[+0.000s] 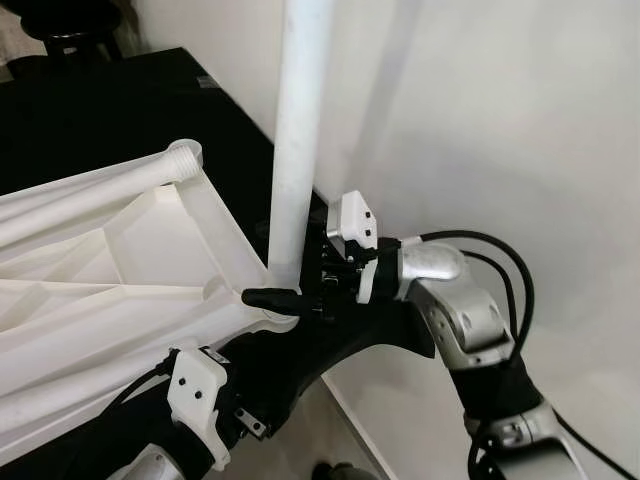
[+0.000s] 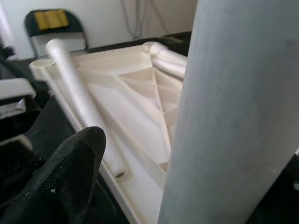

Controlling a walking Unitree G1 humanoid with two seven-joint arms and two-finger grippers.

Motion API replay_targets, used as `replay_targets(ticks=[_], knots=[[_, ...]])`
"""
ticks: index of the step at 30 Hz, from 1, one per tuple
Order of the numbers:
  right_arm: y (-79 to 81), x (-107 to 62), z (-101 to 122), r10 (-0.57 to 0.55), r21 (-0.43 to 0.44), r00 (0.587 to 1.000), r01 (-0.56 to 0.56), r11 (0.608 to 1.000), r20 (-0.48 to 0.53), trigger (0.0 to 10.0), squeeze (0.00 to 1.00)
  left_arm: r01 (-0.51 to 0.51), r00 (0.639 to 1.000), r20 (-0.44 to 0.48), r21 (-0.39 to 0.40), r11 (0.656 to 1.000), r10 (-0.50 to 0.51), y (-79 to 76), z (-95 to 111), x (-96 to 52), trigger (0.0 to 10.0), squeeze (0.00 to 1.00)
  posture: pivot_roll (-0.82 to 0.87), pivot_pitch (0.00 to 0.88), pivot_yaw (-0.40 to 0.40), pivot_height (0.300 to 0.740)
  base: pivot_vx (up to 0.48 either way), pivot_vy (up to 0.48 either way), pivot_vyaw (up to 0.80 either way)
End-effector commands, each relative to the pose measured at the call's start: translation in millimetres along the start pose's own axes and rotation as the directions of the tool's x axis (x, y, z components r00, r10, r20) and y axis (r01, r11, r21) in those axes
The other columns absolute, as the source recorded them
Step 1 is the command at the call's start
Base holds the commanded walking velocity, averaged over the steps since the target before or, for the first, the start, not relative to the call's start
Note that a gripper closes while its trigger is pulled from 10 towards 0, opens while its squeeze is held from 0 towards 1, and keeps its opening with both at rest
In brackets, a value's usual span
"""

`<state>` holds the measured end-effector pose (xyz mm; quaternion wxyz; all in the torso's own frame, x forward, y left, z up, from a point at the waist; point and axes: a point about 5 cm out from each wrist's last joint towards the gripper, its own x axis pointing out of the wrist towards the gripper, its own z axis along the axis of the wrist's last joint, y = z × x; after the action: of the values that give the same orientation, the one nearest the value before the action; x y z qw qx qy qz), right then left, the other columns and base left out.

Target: Building children table

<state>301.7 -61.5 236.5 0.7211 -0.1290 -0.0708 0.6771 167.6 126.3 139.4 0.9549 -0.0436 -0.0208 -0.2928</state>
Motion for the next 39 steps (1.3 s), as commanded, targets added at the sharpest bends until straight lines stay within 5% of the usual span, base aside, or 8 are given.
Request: replay_targets(ticks=[1,8,9,12,15,33,34,39], knots=[[0.0,4.4,0.4,0.100,-0.009,0.995,-0.100,0.995,0.003,10.0,0.00,-0.005,1.000,-0.023,-0.009,1.000,0.004,-1.1,-5.1,-1.9,10.0,0.00,-0.18,0.160,-0.104,0.740,0.000,0.000,0.00],[-8.9,7.1,2.3,0.169,-0.013,0.986,-0.169,0.985,-0.008,9.6,0.00,-0.009,1.000,-0.020,-0.010,1.000,0.009,-2.5,-4.5,-1.6,10.0,0.00,-0.17,0.166,-0.107,0.740,0.000,0.000,0.00],[-11.8,7.5,1.7,0.200,-0.011,0.980,-0.200,0.980,-0.016,5.2,0.00,-0.010,1.000,-0.017,-0.012,1.000,0.010,-3.3,-4.0,-1.4,10.0,0.00,-0.16,0.170,-0.113,0.740,0.000,0.000,0.00],[-13.2,7.4,-1.0,0.234,-0.010,0.972,-0.235,0.972,-0.029,5.2,0.00,-0.011,1.000,-0.015,-0.012,1.000,0.011,-3.9,-3.5,-1.2,10.0,0.00,-0.16,0.172,-0.113,0.740,0.000,0.000,0.00],[-12.4,5.1,-5.9,0.290,0.005,0.956,-0.290,0.957,-0.043,0.0,0.00,-0.012,1.000,-0.012,-0.012,1.000,0.012,-5.2,-2.8,-1.2,10.0,0.00,-0.15,0.180,-0.118,0.740,0.000,0.000,0.00],[-0.8,-25.4,-45.4,-0.159,0.109,0.972,0.179,0.978,-0.172,0.0,0.00,-0.008,1.000,-0.021,-0.010,1.000,0.008,-4.1,0.4,-7.6,10.0,0.00,-0.13,0.227,-0.093,0.740,0.000,0.000,0.00],[8.9,-17.6,-55.9,-0.527,0.164,0.814,0.570,0.805,-0.243,0.0,0.00,-0.007,1.000,-0.027,-0.006,1.000,0.007,-2.2,1.1,-9.5,10.0,0.00,-0.14,0.242,-0.080,0.740,0.000,0.000,0.00],[32.8,-12.4,-57.4,-0.746,0.107,0.589,0.802,0.588,-0.311,0.0,0.00,0.009,0.999,-0.044,0.000,1.000,-0.009,1.1,0.8,-11.3,10.0,0.00,-0.14,0.231,-0.057,0.740,0.000,0.000,0.00]])
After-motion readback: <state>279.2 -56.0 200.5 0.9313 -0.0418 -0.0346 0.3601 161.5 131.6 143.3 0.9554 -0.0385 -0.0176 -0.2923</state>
